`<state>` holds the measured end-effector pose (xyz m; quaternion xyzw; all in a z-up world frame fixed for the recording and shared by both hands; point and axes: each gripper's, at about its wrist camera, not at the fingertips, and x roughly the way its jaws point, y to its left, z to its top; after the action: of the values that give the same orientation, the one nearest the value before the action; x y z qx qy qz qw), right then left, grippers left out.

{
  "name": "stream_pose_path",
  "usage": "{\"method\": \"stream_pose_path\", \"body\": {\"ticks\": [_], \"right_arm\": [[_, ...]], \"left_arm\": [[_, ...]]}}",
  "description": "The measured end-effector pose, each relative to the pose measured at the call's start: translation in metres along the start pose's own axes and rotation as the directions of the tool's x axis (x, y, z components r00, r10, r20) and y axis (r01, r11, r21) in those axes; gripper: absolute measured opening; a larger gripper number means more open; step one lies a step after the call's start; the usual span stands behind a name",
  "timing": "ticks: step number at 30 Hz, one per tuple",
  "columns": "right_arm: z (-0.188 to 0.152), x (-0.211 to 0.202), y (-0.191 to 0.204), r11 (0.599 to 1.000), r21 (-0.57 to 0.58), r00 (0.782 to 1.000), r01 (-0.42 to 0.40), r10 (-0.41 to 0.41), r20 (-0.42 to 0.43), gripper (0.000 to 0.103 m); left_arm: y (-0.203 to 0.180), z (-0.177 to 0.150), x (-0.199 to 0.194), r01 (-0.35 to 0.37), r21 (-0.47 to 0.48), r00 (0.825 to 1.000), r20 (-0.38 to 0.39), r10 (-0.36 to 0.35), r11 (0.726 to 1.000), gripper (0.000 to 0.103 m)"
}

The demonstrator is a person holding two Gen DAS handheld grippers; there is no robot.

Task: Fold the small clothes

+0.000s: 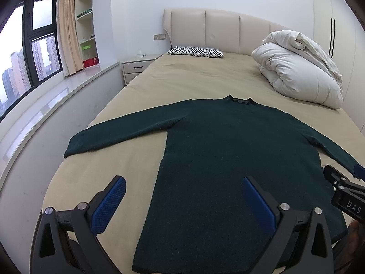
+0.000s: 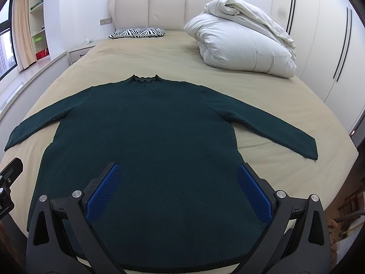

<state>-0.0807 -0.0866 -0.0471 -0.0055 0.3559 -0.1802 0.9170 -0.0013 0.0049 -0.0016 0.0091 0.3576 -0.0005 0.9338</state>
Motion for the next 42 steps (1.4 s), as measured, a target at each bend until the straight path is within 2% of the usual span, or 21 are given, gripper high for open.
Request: {"method": "stream_pose_path", "body": {"ticks": [42], "right_arm": [[-0.011,0.004,0.007,1.0,-0.002,1.0,-0.004,0.004,-0.011,0.103]], "left_arm": [[0.001,0.0,0.0,0.003,-0.001,1.0,-0.001,-0.003,1.0,0.103]]}}
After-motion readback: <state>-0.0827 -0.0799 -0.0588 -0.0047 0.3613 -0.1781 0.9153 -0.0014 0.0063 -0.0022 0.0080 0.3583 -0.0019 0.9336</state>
